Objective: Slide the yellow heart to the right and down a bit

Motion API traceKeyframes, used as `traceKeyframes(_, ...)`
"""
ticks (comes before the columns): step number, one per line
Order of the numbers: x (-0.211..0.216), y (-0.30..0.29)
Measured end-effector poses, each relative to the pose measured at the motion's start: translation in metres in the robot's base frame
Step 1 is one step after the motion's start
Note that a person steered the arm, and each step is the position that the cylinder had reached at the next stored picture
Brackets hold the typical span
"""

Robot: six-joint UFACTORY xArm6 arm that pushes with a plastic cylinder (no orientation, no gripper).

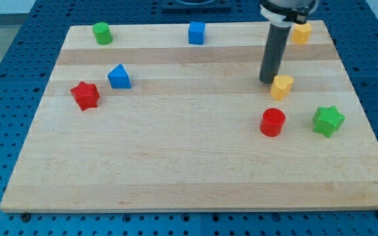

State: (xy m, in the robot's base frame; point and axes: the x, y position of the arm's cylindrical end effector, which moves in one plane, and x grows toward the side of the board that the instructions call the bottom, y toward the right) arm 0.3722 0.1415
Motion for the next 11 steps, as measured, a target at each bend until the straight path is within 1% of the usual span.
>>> traceKeyframes(1, 0.0, -0.005)
traceKeyframes(2, 0.009, -0.025)
traceKeyframes(3, 0.033, -0.031)
traceKeyframes(4, 0.037, -0.03)
traceKeyframes(6, 0.022, -0.01)
traceKeyframes(8, 0.026, 0.032)
traceKeyframes(10, 0.026, 0.033)
traceKeyframes(11, 0.034, 0.033)
